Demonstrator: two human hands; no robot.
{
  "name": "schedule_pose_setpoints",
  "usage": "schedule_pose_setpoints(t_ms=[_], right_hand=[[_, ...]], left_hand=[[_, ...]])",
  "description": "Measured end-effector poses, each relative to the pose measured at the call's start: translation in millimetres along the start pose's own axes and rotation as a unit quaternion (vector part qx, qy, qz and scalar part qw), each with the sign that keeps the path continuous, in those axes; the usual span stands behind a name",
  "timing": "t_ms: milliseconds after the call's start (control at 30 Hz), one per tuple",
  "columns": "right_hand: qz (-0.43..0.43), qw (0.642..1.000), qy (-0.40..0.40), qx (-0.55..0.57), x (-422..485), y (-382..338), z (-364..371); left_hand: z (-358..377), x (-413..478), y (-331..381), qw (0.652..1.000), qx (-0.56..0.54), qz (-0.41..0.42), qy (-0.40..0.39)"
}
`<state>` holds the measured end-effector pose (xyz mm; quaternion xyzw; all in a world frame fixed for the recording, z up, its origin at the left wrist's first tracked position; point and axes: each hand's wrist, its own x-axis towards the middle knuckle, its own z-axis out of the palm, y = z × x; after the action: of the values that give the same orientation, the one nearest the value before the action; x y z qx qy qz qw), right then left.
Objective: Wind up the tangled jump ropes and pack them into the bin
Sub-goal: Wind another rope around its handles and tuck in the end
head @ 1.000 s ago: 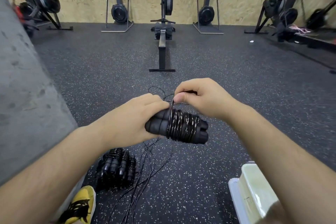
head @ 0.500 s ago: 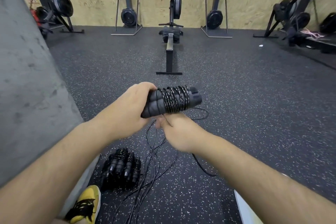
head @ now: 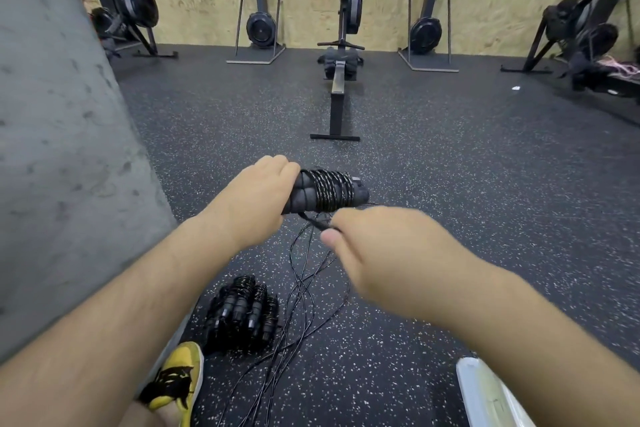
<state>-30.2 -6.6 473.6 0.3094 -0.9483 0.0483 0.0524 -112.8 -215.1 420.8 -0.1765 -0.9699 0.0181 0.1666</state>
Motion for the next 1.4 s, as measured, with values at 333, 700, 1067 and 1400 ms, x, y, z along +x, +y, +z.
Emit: schedule_pose_setpoints(t_ms=[333, 700, 1067, 1400], right_hand=[[-0.079, 0.969, 0.230, -0.030, 28, 76, -6], [0.050, 0.893, 0.044, 0.445, 36, 91, 21], [0.074, 0.944, 0.128, 0.296, 51, 27, 55], [0.012, 0.943, 0.212, 0.256, 37, 6, 44]], left_hand=[[-11, -9, 39, 0.977, -0.018, 0.213, 0.024], [-29, -24, 64, 0.946, -0.304, 0.092, 0.067], [-12, -13, 46, 0.905, -0.401, -0.072, 0.121], [-30, -16, 46, 0.803, -0.551, -0.116, 0.194]])
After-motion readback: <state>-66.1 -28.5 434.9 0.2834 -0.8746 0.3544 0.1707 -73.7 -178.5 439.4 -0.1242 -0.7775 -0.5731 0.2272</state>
